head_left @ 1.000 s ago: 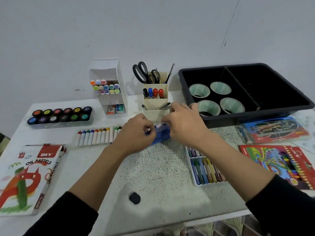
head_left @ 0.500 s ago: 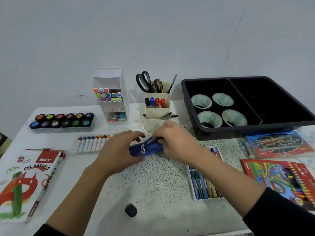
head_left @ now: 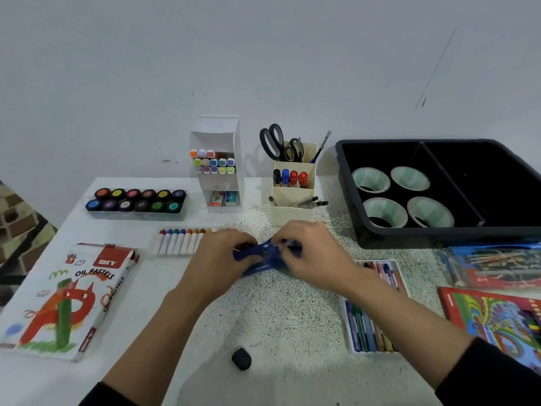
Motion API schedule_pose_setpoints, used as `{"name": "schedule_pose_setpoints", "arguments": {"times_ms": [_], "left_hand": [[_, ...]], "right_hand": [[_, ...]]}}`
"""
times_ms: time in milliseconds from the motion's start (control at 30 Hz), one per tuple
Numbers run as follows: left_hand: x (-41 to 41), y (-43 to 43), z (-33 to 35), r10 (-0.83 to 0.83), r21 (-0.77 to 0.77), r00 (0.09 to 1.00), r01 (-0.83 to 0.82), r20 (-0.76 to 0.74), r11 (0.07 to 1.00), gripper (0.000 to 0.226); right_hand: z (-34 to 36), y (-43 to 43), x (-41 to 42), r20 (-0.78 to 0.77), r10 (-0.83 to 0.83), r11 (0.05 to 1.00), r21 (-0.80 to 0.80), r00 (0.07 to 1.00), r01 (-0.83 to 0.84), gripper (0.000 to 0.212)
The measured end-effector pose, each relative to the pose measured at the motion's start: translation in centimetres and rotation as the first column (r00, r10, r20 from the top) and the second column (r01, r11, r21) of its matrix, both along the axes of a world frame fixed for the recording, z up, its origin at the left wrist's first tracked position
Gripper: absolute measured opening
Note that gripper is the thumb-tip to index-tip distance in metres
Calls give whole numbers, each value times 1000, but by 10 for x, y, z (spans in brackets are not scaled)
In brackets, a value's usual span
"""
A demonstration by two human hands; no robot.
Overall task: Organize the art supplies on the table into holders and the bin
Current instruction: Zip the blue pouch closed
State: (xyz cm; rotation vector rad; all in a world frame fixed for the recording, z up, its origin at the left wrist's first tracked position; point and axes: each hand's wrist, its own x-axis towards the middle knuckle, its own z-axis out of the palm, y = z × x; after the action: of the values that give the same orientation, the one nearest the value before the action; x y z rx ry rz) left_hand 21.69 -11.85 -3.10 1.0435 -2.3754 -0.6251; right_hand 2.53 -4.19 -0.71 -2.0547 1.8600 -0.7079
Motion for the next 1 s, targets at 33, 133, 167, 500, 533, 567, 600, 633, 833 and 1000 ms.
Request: {"name": "schedule_pose_setpoints", "arguments": {"times_ms": [33, 133, 167, 500, 533, 567, 600, 633, 833, 1000], "left_hand": [[0, 1, -1, -6, 0, 1000, 6, -4, 1000, 14], [4, 0, -1, -18, 10, 1000, 18, -11, 1000, 18], [6, -2, 0, -30, 15, 1000, 30, -9, 999, 20], [22, -15, 3, -172, 16, 983, 171, 64, 985, 16], [22, -15, 4, -176, -1, 982, 177, 65, 984, 15], [22, -15, 5, -181, -19, 981, 182, 68, 983, 14], [22, -15, 5, -188, -37, 980, 190, 70, 981, 13], [22, -15, 6, -196, -50, 978, 200, 72, 978, 13], [21, -20, 11, -254, -13, 967, 254, 4, 967, 8], [26, -28, 6, -255, 74, 967, 255, -9, 964, 7]], "right_hand": [[-1, 1, 2, 4, -13, 1000, -28, 1000, 13, 10], [-2, -1, 12, -47, -37, 999, -19, 998, 36, 19], [-3, -2, 16, -97, -40, 999, -20, 995, 38, 25], [-7, -4, 22, -241, -79, 996, -66, 967, 65, 17], [-5, -3, 22, -218, -95, 995, -60, 971, 84, 17], [-4, -2, 22, -181, -118, 993, -47, 976, 112, 16], [-2, 0, 22, -133, -151, 988, -35, 980, 148, 15], [0, 0, 21, -81, -190, 982, -25, 978, 189, 13], [9, 8, 7, 47, -373, 928, 17, 927, 373, 7], [11, 20, -10, 47, -462, 887, 19, 886, 462, 6]]}}
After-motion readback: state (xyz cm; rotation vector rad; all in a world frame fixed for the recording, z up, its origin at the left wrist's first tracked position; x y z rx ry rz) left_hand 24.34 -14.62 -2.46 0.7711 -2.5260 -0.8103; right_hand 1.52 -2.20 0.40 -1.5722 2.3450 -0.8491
